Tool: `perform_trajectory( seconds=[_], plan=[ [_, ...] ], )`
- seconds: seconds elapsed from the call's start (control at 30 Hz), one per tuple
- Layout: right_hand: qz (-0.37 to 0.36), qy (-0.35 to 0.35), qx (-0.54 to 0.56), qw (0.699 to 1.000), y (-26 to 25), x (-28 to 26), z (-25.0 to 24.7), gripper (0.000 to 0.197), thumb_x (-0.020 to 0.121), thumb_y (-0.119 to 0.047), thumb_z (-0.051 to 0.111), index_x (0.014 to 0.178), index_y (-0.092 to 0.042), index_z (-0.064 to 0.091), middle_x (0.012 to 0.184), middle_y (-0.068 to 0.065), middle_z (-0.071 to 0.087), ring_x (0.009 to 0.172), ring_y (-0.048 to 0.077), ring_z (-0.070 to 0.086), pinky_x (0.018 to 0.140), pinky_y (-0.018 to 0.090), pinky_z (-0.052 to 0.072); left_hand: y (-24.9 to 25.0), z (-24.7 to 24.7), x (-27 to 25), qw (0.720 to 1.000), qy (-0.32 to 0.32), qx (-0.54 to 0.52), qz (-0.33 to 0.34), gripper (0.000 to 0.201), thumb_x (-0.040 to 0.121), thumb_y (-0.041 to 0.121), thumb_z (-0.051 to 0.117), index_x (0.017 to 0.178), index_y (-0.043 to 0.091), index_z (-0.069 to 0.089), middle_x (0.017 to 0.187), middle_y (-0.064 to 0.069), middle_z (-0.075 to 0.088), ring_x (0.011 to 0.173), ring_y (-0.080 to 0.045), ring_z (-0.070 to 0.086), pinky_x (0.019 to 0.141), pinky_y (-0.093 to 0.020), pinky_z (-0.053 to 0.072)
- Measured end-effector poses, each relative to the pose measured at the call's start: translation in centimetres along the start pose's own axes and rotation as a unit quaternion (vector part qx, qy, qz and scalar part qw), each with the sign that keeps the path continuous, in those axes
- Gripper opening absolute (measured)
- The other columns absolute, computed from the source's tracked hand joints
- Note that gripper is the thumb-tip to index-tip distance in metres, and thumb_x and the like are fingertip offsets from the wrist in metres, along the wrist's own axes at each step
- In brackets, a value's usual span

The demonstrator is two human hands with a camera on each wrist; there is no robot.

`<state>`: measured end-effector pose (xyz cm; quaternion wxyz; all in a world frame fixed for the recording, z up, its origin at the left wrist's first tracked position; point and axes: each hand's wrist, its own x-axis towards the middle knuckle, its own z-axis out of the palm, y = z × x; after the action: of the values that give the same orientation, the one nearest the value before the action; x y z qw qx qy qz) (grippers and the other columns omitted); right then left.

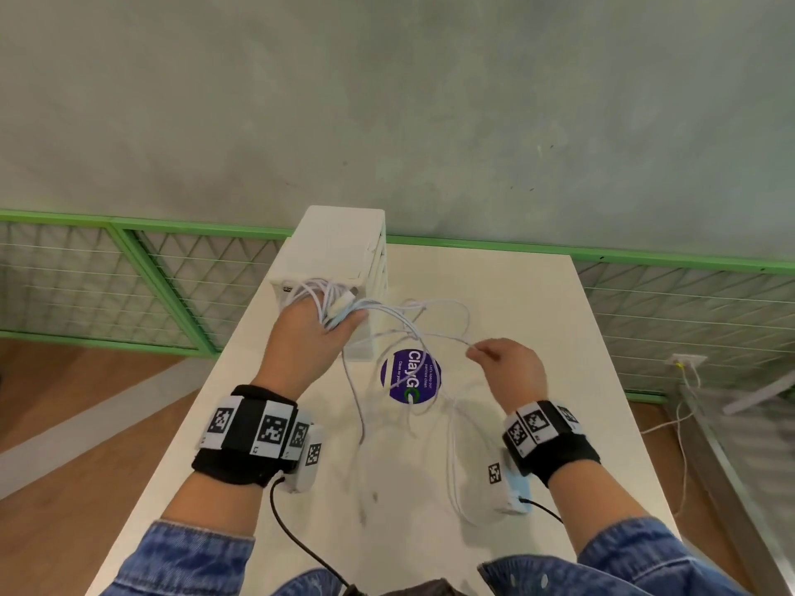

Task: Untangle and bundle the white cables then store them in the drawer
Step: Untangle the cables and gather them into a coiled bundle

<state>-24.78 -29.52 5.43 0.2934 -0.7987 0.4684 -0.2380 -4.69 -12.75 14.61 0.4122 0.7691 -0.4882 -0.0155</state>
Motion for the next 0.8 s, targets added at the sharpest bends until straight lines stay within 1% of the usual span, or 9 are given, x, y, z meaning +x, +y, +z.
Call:
perform_trajectory(
  seconds=[0.07, 0.23, 0.37, 0.5, 0.6, 0.67, 0.7, 0.73, 0.8],
  plan=[
    [0.094, -0.02, -0.051, 0.994, 2.9, 0.0, -0.6, 0.02, 0.089, -0.03, 0.058, 0.096, -0.017, 0.071, 0.099, 0.005, 0.071, 0.091, 0.025, 0.062, 0.074, 0.029, 0.045, -0.3, -0.5, 0.1, 1.0, 0.023, 0.009, -0.001, 0.009, 0.087, 0.031, 0.064, 0.085, 0.023, 0.061, 0.076, 0.013, 0.052, 0.076, -0.009, 0.051, 0.064, -0.011, 0.033],
    [0.249, -0.043, -0.078, 0.964, 9.1, -1.1, -1.5, 0.023, 0.091, -0.025, 0.054, 0.107, -0.013, 0.066, 0.113, 0.012, 0.066, 0.103, 0.031, 0.059, 0.084, 0.033, 0.044, -1.1, -0.6, 0.1, 0.995, 0.083, -0.02, -0.049, 0.018, 0.085, 0.032, 0.067, 0.082, 0.017, 0.057, 0.071, 0.012, 0.05, 0.065, 0.001, 0.05, 0.058, -0.006, 0.036],
    [0.293, -0.066, -0.132, 0.945, 11.2, -1.7, -1.7, 0.025, 0.094, -0.02, 0.047, 0.11, -0.009, 0.064, 0.114, 0.015, 0.065, 0.105, 0.032, 0.059, 0.084, 0.033, 0.044, -1.5, 0.1, 0.2, 0.996, 0.066, -0.022, -0.063, 0.025, 0.085, 0.035, 0.066, 0.087, 0.011, 0.061, 0.075, 0.009, 0.052, 0.07, -0.009, 0.052, 0.058, -0.01, 0.033],
    [0.31, -0.11, -0.179, 0.927, 11.8, -1.9, -1.3, 0.018, 0.09, -0.011, 0.048, 0.101, -0.005, 0.061, 0.117, 0.017, 0.062, 0.107, 0.033, 0.058, 0.082, 0.033, 0.044, -1.4, 0.2, 0.1, 0.992, 0.092, -0.051, -0.067, 0.023, 0.085, 0.031, 0.067, 0.089, 0.008, 0.063, 0.076, 0.008, 0.056, 0.073, -0.012, 0.055, 0.062, -0.017, 0.038],
    [0.328, -0.105, -0.229, 0.91, 9.8, -1.9, -1.0, 0.032, 0.087, -0.015, 0.048, 0.117, -0.005, 0.053, 0.122, 0.017, 0.052, 0.113, 0.032, 0.051, 0.091, 0.038, 0.044, -1.1, 0.2, -0.1, 0.992, 0.083, -0.067, -0.065, 0.024, 0.085, 0.032, 0.067, 0.082, 0.008, 0.061, 0.072, 0.007, 0.055, 0.068, -0.005, 0.054, 0.059, -0.015, 0.038],
    [0.3, -0.085, -0.254, 0.916, 7.7, -1.4, -0.8, 0.046, 0.085, -0.015, 0.05, 0.131, -0.01, 0.04, 0.132, 0.015, 0.041, 0.121, 0.03, 0.042, 0.097, 0.041, 0.04, -0.7, 0.5, -0.4, 0.993, 0.07, -0.072, -0.064, 0.024, 0.085, 0.034, 0.067, 0.077, 0.012, 0.059, 0.07, 0.008, 0.053, 0.066, -0.004, 0.053, 0.058, -0.016, 0.037],
    [0.26, -0.067, -0.241, 0.933, 6.7, -1.1, -0.7, 0.056, 0.084, -0.014, 0.051, 0.137, -0.011, 0.034, 0.138, 0.015, 0.036, 0.126, 0.031, 0.037, 0.1, 0.042, 0.037, -0.4, 0.7, -0.5, 0.993, 0.066, -0.073, -0.062, 0.023, 0.085, 0.033, 0.067, 0.075, 0.016, 0.057, 0.069, 0.009, 0.053, 0.066, -0.003, 0.053, 0.058, -0.015, 0.036],
    [0.199, -0.034, -0.208, 0.957, 5.7, -0.8, -0.6, 0.062, 0.082, -0.011, 0.053, 0.141, -0.011, 0.03, 0.142, 0.016, 0.033, 0.13, 0.032, 0.034, 0.103, 0.043, 0.034, -0.1, 0.8, -0.6, 0.993, 0.064, -0.074, -0.06, 0.021, 0.085, 0.032, 0.067, 0.072, 0.02, 0.055, 0.069, 0.011, 0.052, 0.066, -0.002, 0.052, 0.058, -0.012, 0.035],
    [0.04, 0.059, -0.116, 0.991, 3.3, -0.3, -0.5, 0.061, 0.081, -0.009, 0.058, 0.139, -0.01, 0.039, 0.14, 0.017, 0.038, 0.13, 0.032, 0.035, 0.105, 0.042, 0.032, 0.5, 1.0, -0.8, 0.993, 0.06, -0.081, -0.054, 0.023, 0.085, 0.028, 0.068, 0.069, 0.03, 0.052, 0.068, 0.014, 0.052, 0.067, 0.001, 0.052, 0.057, -0.005, 0.035]
  ],
)
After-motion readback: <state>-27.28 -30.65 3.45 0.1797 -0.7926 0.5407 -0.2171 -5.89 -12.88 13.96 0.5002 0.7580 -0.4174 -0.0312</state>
